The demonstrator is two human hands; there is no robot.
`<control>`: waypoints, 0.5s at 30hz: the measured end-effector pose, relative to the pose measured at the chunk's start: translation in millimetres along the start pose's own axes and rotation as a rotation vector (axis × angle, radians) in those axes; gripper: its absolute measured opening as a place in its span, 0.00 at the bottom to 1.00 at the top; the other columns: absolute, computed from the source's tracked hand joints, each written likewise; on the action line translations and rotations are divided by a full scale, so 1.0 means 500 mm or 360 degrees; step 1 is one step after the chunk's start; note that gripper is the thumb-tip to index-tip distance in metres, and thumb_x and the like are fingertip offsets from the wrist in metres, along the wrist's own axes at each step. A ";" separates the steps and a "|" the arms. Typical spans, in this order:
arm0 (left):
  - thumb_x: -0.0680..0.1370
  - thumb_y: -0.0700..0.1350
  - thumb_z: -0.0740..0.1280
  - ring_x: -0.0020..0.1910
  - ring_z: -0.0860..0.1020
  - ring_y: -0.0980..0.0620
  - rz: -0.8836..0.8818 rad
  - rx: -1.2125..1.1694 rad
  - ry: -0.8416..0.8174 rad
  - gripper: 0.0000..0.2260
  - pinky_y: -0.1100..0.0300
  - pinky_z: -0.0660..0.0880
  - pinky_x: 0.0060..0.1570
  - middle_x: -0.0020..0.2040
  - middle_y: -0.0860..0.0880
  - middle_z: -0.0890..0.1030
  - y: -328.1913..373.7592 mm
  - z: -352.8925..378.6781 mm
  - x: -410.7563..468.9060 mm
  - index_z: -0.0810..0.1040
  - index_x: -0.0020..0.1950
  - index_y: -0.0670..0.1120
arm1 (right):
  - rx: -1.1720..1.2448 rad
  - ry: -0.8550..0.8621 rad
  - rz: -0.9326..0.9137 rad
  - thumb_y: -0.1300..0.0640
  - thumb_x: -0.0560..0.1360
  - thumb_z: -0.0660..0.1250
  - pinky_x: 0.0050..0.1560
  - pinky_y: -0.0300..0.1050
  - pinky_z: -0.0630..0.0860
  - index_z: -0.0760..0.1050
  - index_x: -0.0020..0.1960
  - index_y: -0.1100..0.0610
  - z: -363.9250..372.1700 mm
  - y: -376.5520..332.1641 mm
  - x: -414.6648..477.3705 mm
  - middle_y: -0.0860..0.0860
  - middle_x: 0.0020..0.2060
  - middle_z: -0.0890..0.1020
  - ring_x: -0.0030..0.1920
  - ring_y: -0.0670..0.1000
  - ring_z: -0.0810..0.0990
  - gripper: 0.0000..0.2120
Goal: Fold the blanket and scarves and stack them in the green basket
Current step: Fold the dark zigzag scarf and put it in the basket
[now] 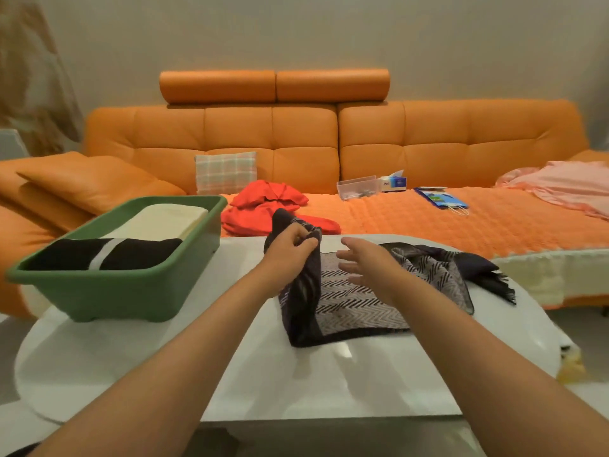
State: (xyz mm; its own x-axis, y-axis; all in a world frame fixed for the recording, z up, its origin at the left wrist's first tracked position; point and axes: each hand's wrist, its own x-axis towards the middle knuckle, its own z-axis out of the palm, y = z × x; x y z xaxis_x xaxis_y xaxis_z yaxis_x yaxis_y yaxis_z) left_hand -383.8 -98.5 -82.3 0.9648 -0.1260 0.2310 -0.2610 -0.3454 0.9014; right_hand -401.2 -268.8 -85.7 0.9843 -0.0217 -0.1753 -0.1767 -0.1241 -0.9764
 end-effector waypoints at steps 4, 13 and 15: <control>0.81 0.46 0.64 0.37 0.69 0.54 0.0085 0.0095 -0.0177 0.09 0.58 0.64 0.36 0.37 0.51 0.72 0.034 0.123 0.029 0.69 0.42 0.50 | 0.0077 0.0171 0.0210 0.41 0.82 0.56 0.51 0.55 0.78 0.71 0.68 0.54 -0.095 0.003 0.000 0.55 0.57 0.81 0.55 0.60 0.82 0.22; 0.83 0.46 0.57 0.58 0.77 0.54 0.0042 0.0384 -0.0345 0.10 0.58 0.71 0.56 0.58 0.54 0.79 -0.044 0.201 0.009 0.76 0.61 0.52 | -0.1082 0.0295 0.0159 0.52 0.79 0.65 0.65 0.56 0.73 0.69 0.71 0.61 -0.151 0.069 -0.009 0.60 0.67 0.75 0.63 0.60 0.76 0.24; 0.83 0.45 0.57 0.62 0.75 0.54 0.0213 0.0632 -0.0344 0.13 0.57 0.71 0.63 0.63 0.54 0.78 -0.075 0.174 0.000 0.75 0.66 0.53 | -0.1223 0.0263 0.0013 0.60 0.79 0.64 0.62 0.54 0.76 0.63 0.76 0.57 -0.157 0.078 -0.003 0.58 0.71 0.72 0.61 0.58 0.77 0.26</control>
State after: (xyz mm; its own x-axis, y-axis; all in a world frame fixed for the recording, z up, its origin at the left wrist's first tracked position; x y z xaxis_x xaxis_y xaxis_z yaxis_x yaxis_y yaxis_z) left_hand -377.2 -166.6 -147.9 0.9036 -0.3698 0.2161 -0.4159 -0.6367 0.6493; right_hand -409.3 -351.4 -113.7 0.9809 -0.1652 -0.1023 -0.1933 -0.7734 -0.6037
